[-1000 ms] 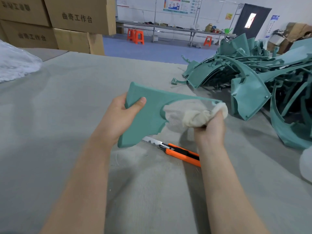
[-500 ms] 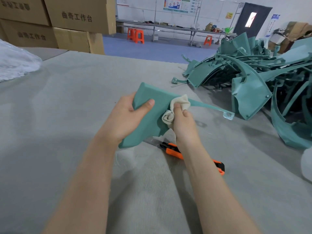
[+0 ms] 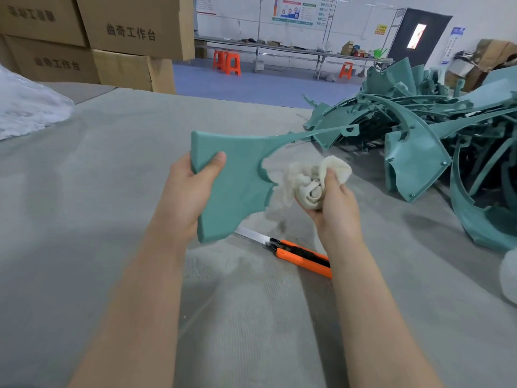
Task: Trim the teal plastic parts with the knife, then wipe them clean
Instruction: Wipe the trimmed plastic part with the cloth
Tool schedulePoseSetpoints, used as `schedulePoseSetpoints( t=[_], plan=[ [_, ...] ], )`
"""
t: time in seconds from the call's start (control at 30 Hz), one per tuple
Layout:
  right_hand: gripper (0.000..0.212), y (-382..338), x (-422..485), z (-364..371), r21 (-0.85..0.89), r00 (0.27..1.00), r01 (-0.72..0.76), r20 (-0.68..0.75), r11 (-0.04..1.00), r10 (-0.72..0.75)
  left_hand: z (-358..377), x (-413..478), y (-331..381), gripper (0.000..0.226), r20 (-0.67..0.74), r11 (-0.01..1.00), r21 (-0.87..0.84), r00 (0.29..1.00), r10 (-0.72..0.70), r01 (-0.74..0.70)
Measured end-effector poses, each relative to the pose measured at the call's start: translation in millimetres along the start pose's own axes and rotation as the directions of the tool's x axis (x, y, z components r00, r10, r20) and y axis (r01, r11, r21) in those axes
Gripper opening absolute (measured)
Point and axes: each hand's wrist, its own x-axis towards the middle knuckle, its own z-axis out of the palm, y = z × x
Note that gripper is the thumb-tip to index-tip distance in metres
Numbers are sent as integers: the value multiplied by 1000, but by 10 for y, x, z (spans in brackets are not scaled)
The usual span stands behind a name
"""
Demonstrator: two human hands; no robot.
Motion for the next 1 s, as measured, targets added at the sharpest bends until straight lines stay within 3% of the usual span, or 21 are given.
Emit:
schedulePoseSetpoints(
  t=[0.1, 0.2, 0.37, 0.5, 0.67, 0.83, 0.9, 1.0],
  plan=[
    [26, 74, -84, 104, -216, 981, 112, 182, 970, -73, 70, -23, -34, 10, 15, 1000, 6, 1000, -14, 14],
    [12, 173, -144, 221, -393, 905, 378, 347, 838, -245, 112, -43, -29, 11, 34, 999, -25, 999, -41, 42],
    [13, 276, -116, 214, -521, 843, 539, 333, 662, -423, 133, -69, -5, 10, 84, 995, -49, 993, -83, 87],
    [23, 312, -124, 208, -487, 798, 600, 315, 634, -514, 111, -59, 4, 9, 93, 989, -86, 989, -116, 124],
    [32, 301, -76, 227, -370, 895, 442, 118, 817, -430, 105, -39, -34, 12, 116, 976, -133, 981, -157, 172],
    [35, 190, -25, 142, -110, 965, 212, -133, 971, -225, 94, -5, -69, 12, 34, 967, -202, 988, -154, 158],
    [31, 150, 8, 90, -36, 982, 128, -136, 991, -131, 78, 11, -61, 14, -15, 961, -241, 989, -147, 139],
    [26, 173, 3, 120, -40, 1000, 21, -10, 999, -22, 108, 3, -47, 19, -49, 959, -256, 990, -135, 118]
  ],
)
